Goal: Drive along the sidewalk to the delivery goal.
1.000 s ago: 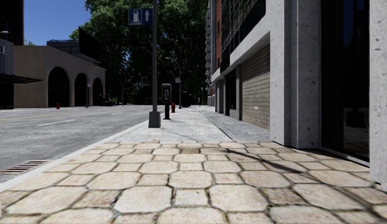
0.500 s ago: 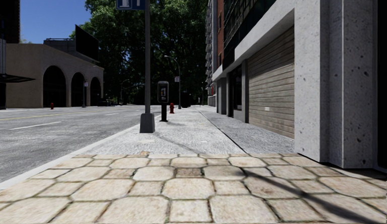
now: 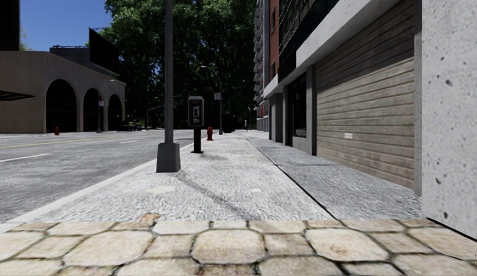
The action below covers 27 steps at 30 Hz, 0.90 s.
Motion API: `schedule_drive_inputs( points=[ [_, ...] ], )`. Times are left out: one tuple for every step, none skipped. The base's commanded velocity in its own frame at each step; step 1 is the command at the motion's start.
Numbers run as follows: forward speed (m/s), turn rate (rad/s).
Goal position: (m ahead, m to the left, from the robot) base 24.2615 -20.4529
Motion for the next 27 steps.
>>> schedule_drive_inputs(
  points=[
    [1.97, 0.00],
    [1.97, 0.00],
    [1.96, 0.00],
    [1.96, 0.00],
    [1.96, 0.00],
    [1.96, 0.00],
    [1.96, 0.00],
    [1.96, 0.00],
    [1.96, 0.00],
    [1.96, 0.00],
    [1.96, 0.00],
    [1.96, 0.00],
    [1.96, 0.00],
    [1.96, 0.00],
    [1.96, 0.00],
    [1.96, 0.00],
    [1.96, 0.00],
    [1.96, 0.00],
    [1.96, 0.00],
    [1.96, 0.00],
    [1.96, 0.00],
    [1.96, 0.00],
    [1.96, 0.00],
    [1.96, 0.00],
    [1.96, 0.00],
    [1.96, 0.00],
    [1.96, 0.00]
  ],
)
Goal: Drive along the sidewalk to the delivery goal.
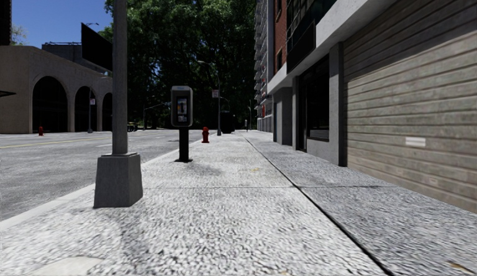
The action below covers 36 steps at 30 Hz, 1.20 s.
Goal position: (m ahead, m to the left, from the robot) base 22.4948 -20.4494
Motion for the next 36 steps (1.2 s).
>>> schedule_drive_inputs(
  points=[
    [1.96, 0.00],
    [1.96, 0.00],
    [1.96, 0.00],
    [1.96, 0.00],
    [1.96, 0.00],
    [1.96, 0.00],
    [1.96, 0.00],
    [1.96, 0.00],
    [1.96, 0.00],
    [1.96, 0.00],
    [1.96, 0.00],
    [1.96, 0.00],
    [1.96, 0.00],
    [1.96, 0.00],
    [1.96, 0.00],
    [1.96, 0.00],
    [1.96, 0.00],
    [1.96, 0.00],
    [1.96, 0.00],
    [1.96, 0.00],
    [1.96, 0.00],
    [1.96, 0.00],
    [1.96, 0.00],
    [1.96, 0.00],
    [1.96, 0.00],
    [1.96, 0.00],
    [1.96, 0.00],
    [1.96, 0.00],
    [1.96, 0.00],
    [1.96, 0.00],
    [1.96, 0.00],
    [1.96, 0.00],
    [1.96, 0.00],
    [1.96, 0.00],
    [1.96, 0.00],
    [1.96, 0.00]
  ],
)
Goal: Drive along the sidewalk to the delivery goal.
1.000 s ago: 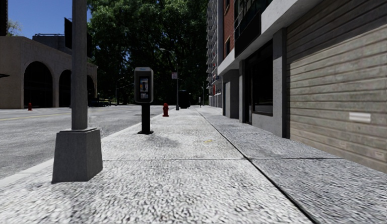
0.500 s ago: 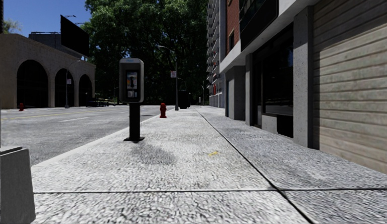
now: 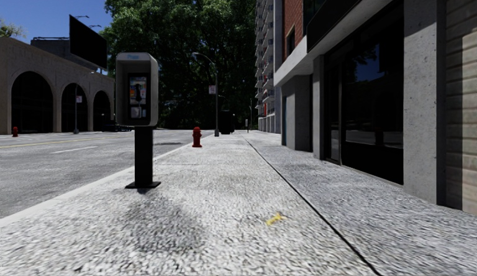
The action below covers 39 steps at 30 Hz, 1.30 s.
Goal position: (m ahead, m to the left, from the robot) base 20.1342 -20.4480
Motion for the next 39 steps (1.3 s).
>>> schedule_drive_inputs(
  points=[
    [1.96, 0.00],
    [1.96, 0.00],
    [1.96, 0.00],
    [1.96, 0.00],
    [1.96, 0.00],
    [1.96, 0.00],
    [1.96, 0.00],
    [1.96, 0.00],
    [1.96, 0.00],
    [1.96, 0.00],
    [1.96, 0.00],
    [1.96, 0.00],
    [1.96, 0.00],
    [1.96, 0.00],
    [1.96, 0.00],
    [1.96, 0.00],
    [1.96, 0.00],
    [1.96, 0.00],
    [1.96, 0.00],
    [1.96, 0.00],
    [1.96, 0.00],
    [1.96, 0.00],
    [1.96, 0.00],
    [1.96, 0.00],
    [1.96, 0.00],
    [1.96, 0.00],
    [1.96, 0.00],
    [1.96, 0.00],
    [1.96, 0.00],
    [1.96, 0.00],
    [1.96, 0.00],
    [1.96, 0.00],
    [1.96, 0.00],
    [1.96, 0.00],
    [1.96, 0.00],
    [1.96, 0.00],
    [1.96, 0.00],
    [1.96, 0.00],
    [1.96, 0.00]
  ],
)
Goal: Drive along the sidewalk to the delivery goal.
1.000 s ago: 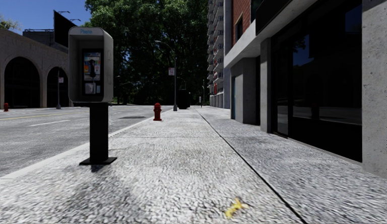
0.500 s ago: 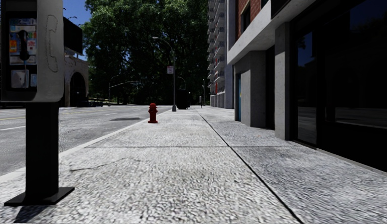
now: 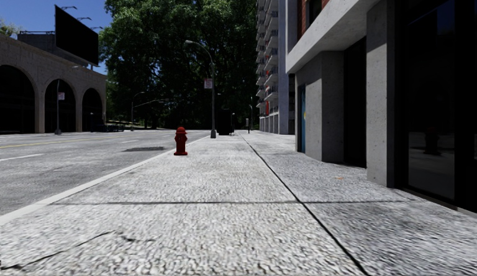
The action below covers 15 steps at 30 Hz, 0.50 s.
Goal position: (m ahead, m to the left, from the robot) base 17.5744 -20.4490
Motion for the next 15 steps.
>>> schedule_drive_inputs(
  points=[
    [1.96, 0.00],
    [1.96, 0.00],
    [1.96, 0.00],
    [1.96, 0.00],
    [1.96, 0.00],
    [1.96, 0.00],
    [1.96, 0.00],
    [1.96, 0.00],
    [1.96, 0.00],
    [1.96, 0.00],
    [1.96, 0.00],
    [1.96, 0.00],
    [1.96, 0.00],
    [1.96, 0.00],
    [1.96, 0.00]
  ],
)
